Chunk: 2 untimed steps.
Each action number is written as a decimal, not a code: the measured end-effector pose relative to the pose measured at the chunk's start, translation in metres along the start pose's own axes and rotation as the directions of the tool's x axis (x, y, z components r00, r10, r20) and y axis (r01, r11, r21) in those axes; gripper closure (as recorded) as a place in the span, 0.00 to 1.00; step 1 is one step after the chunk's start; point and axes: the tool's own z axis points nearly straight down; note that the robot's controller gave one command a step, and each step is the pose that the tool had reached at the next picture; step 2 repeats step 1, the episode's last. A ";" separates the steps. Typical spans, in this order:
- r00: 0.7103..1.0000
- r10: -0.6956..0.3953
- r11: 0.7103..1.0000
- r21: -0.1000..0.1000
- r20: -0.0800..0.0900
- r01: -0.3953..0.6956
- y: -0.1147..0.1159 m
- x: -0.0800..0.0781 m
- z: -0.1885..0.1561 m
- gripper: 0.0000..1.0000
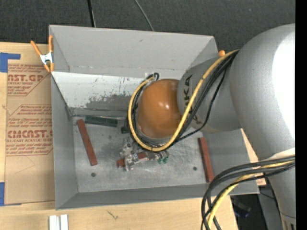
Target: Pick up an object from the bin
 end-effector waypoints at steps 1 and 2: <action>1.000 -0.012 1.000 0.002 -0.009 0.012 0.026 -0.023 -0.180 1.00; 1.000 -0.012 1.000 0.002 -0.009 0.012 0.026 -0.023 -0.180 1.00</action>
Offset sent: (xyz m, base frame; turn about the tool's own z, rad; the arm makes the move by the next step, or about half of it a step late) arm 0.0000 0.0000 0.0000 0.0000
